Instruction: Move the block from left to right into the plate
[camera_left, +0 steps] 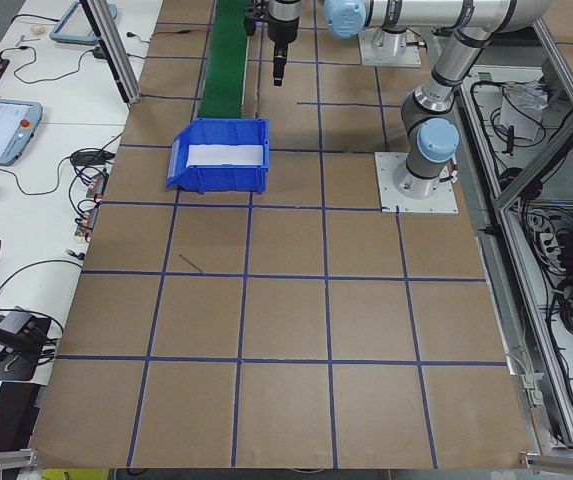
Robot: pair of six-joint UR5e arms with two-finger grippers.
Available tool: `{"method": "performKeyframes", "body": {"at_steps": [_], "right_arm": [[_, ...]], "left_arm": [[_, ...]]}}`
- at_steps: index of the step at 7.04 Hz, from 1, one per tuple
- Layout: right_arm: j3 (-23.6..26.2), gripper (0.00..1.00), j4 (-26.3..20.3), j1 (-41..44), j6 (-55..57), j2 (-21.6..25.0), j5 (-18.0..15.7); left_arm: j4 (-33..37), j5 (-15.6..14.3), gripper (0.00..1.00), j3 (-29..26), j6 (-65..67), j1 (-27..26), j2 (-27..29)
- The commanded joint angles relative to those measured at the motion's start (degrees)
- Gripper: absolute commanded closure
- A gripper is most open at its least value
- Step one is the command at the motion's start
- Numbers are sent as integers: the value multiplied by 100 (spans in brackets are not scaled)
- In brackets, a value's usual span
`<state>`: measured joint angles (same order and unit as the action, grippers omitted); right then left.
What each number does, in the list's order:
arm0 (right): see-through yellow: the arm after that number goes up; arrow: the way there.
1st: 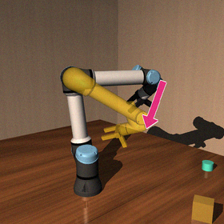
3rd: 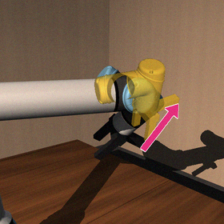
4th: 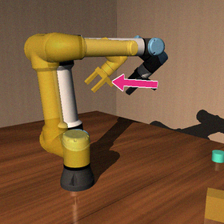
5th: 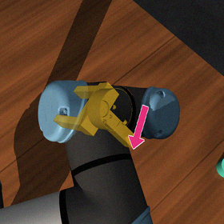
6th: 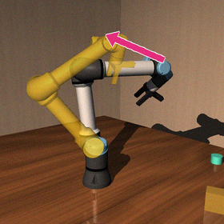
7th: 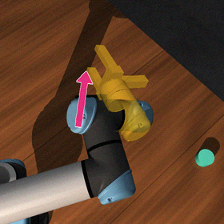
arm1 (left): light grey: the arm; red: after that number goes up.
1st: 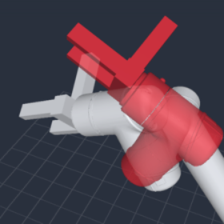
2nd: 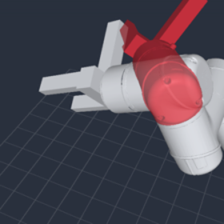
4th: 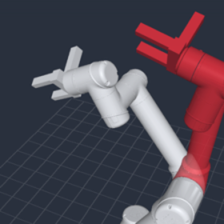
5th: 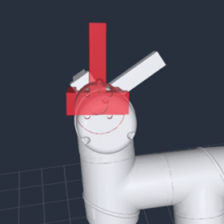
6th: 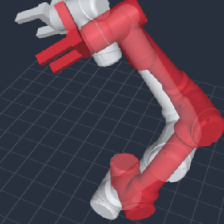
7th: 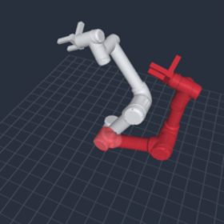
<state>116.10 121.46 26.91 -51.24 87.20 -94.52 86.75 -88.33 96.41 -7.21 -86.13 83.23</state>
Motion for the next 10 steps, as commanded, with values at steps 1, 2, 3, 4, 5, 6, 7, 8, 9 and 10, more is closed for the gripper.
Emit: {"method": "performKeyframes", "body": {"at_steps": [1, 2, 3, 4, 5, 6, 7, 8, 9, 10], "right_arm": [[-761, 0, -977, 1940, 1703, 377, -469], [-1130, 0, -1349, 2785, 2680, 360, -375], [-1430, 0, -1762, 3733, 3577, 351, -339], [-1824, 0, -1879, 4621, 4204, 325, 70], [-2263, 0, -2020, 5091, 4323, 185, 675], [-2737, 0, -2465, 5548, 4481, 10, 698], [-3247, 0, -2843, 6014, 5074, -53, 681], [-3356, 0, -3230, 6201, 5324, -71, 681], [-3279, 0, -3460, 6229, 5344, -1, 646], [-3252, 0, -3750, 6221, 5300, -1, 289]], "left_arm": [[0, 0, 0, 0, 0, -9, 0], [0, 0, 0, 0, 9, -9, 0], [0, 0, 0, 0, 0, -9, 0], [0, 0, 0, 0, 0, -9, 0], [0, 0, 0, 0, 0, -9, 0], [0, 0, 0, 0, 0, -9, 0], [0, 0, 0, 0, 0, -9, 0], [0, 0, 0, 0, 9, -9, 0], [0, 0, 0, 0, 0, -9, 0], [0, 0, 0, 0, 0, -9, 0]]}}
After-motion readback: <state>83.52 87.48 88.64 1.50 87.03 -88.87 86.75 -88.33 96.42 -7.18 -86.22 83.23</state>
